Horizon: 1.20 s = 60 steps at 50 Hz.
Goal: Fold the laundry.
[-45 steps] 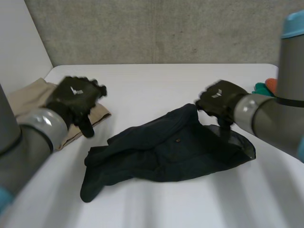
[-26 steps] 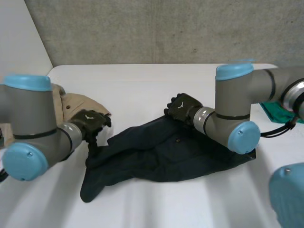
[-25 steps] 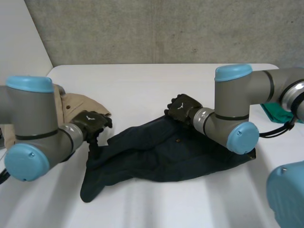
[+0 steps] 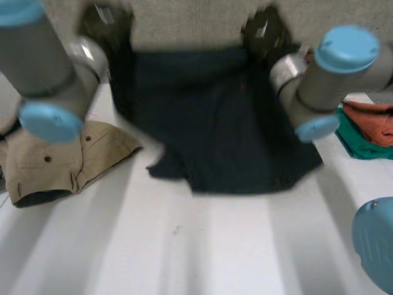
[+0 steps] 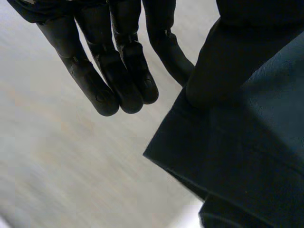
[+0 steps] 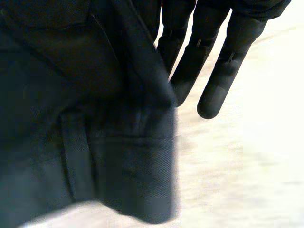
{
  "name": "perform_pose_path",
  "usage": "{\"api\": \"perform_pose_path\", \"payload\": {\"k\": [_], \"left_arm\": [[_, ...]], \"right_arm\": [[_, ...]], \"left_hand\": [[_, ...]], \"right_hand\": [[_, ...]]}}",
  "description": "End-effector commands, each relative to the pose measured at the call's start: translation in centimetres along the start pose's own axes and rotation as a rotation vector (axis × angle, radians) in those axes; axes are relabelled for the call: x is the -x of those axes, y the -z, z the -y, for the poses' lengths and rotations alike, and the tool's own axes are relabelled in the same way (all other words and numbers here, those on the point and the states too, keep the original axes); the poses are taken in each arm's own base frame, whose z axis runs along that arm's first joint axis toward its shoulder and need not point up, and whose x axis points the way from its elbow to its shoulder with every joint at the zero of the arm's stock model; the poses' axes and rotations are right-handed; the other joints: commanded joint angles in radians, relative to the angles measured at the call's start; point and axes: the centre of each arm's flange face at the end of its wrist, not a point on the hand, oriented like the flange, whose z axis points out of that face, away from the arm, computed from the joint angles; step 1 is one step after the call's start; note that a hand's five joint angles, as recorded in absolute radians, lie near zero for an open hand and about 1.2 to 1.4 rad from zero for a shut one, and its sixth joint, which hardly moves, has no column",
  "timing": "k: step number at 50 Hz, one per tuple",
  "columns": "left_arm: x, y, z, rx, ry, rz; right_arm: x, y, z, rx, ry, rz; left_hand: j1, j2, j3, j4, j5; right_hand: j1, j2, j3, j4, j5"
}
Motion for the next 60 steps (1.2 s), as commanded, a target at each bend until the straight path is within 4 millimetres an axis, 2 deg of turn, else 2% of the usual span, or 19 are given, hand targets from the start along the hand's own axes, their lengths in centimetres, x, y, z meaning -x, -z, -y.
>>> {"api": "perform_pose_path", "payload": {"k": [1,5,10,13,17,18,21,22,26,30,32,33,37,41,45,51,56,59,60], "left_arm": [[5.2,-0.2,11.1,-0.431,0.075,0.186],[5.3,0.7,11.1,-0.404,0.096,0.169],[4.8,1.5,7.3,-0.255,0.119,0.147],[3.8,2.6,3.5,-0.126,0.125,0.116],[1.4,5.0,-2.0,0.064,0.119,0.047],[0.4,6.2,-4.3,0.143,0.116,0.018],[-1.3,8.1,-7.4,0.24,0.112,-0.036],[-2.5,9.2,-9.2,0.296,0.105,-0.075],[-5.1,11.3,-13.7,0.407,0.068,-0.157],[-6.8,12.0,-16.8,0.466,-0.008,-0.212],[-6.9,12.0,-17.4,0.478,-0.038,-0.219],[-7.0,12.0,-17.5,0.475,-0.064,-0.229],[-6.5,11.8,-16.0,0.439,-0.114,-0.223],[-5.5,11.9,-13.5,0.391,-0.122,-0.184],[-5.1,13.1,-11.6,0.376,-0.123,-0.176],[-5.7,16.5,-12.2,0.474,-0.158,-0.245],[-6.2,18.5,-13.1,0.55,-0.165,-0.312],[-6.7,18.9,-13.3,0.555,-0.163,-0.357],[-6.8,18.7,-13.7,0.56,-0.162,-0.367]], "right_arm": [[-8.2,-1.8,5.8,-0.191,0.014,-0.257],[-10.5,-1.3,7.9,-0.217,-0.02,-0.288],[-9.8,0.1,7.7,-0.156,-0.085,-0.21],[-7.8,1.9,6.2,-0.074,-0.134,-0.102],[-3.4,5.3,3.1,0.067,-0.172,0.072],[-1.3,6.8,1.6,0.136,-0.185,0.14],[1.8,9.7,-0.2,0.242,-0.2,0.251],[3.4,11.6,-1.2,0.304,-0.207,0.316],[6.8,15.8,-2.5,0.428,-0.221,0.462],[8.7,18.1,-3.1,0.508,-0.23,0.54],[9.1,18.4,-3.4,0.535,-0.233,0.55],[9.4,18.6,-3.5,0.559,-0.235,0.541],[9.2,18.8,-3.5,0.629,-0.238,0.497],[8.4,19.1,-3.2,0.675,-0.252,0.459],[7.7,19.6,-2.6,0.69,-0.264,0.469],[6.7,21.1,-2.7,0.766,-0.279,0.497],[6.2,22.3,-3.7,0.826,-0.306,0.491],[6.3,22.4,-4.1,0.817,-0.319,0.479],[6.3,22.4,-4.3,0.81,-0.326,0.476]], "left_hand": [[0.23,0.201,0.209,0.202,0.235],[0.23,0.201,0.209,0.202,0.235],[0.23,0.201,0.209,0.202,0.235],[0.23,0.201,0.209,0.202,0.235],[0.23,0.201,0.209,0.202,0.235],[0.23,0.201,0.209,0.202,0.235],[0.23,0.201,0.209,0.202,0.235],[0.23,0.201,0.209,0.202,0.235],[0.23,0.201,0.209,0.202,0.235],[0.23,0.201,0.209,0.202,0.235],[0.07,0.041,0.049,0.041,0.074],[-0.175,-0.204,-0.196,-0.204,-0.171],[-0.69,-0.719,-0.711,-0.718,-0.686],[-0.858,-0.887,-0.88,-0.887,-0.854],[-0.868,-0.896,-0.889,-0.896,-0.863],[-0.739,-0.768,-0.76,-0.767,-0.734],[-0.468,-0.497,-0.49,-0.497,-0.464],[-0.401,-0.43,-0.422,-0.429,-0.396],[-0.409,-0.438,-0.431,-0.438,-0.405]], "right_hand": [[0.275,0.224,0.206,0.2,0.217],[0.275,0.224,0.206,0.2,0.217],[0.275,0.224,0.206,0.2,0.217],[0.275,0.224,0.206,0.2,0.217],[0.275,0.224,0.206,0.2,0.217],[0.275,0.224,0.206,0.2,0.217],[0.275,0.224,0.206,0.2,0.217],[0.275,0.224,0.206,0.2,0.217],[0.275,0.224,0.206,0.2,0.217],[0.275,0.224,0.206,0.2,0.217],[0.191,0.139,0.121,0.116,0.132],[0.091,0.04,0.022,0.016,0.032],[-0.317,-0.368,-0.386,-0.391,-0.375],[-0.546,-0.598,-0.615,-0.621,-0.605],[-0.746,-0.797,-0.815,-0.821,-0.804],[-0.905,-0.957,-0.974,-0.98,-0.964],[-0.814,-0.866,-0.884,-0.889,-0.873],[-0.639,-0.69,-0.708,-0.714,-0.697],[-0.481,-0.532,-0.55,-0.556,-0.54]]}}
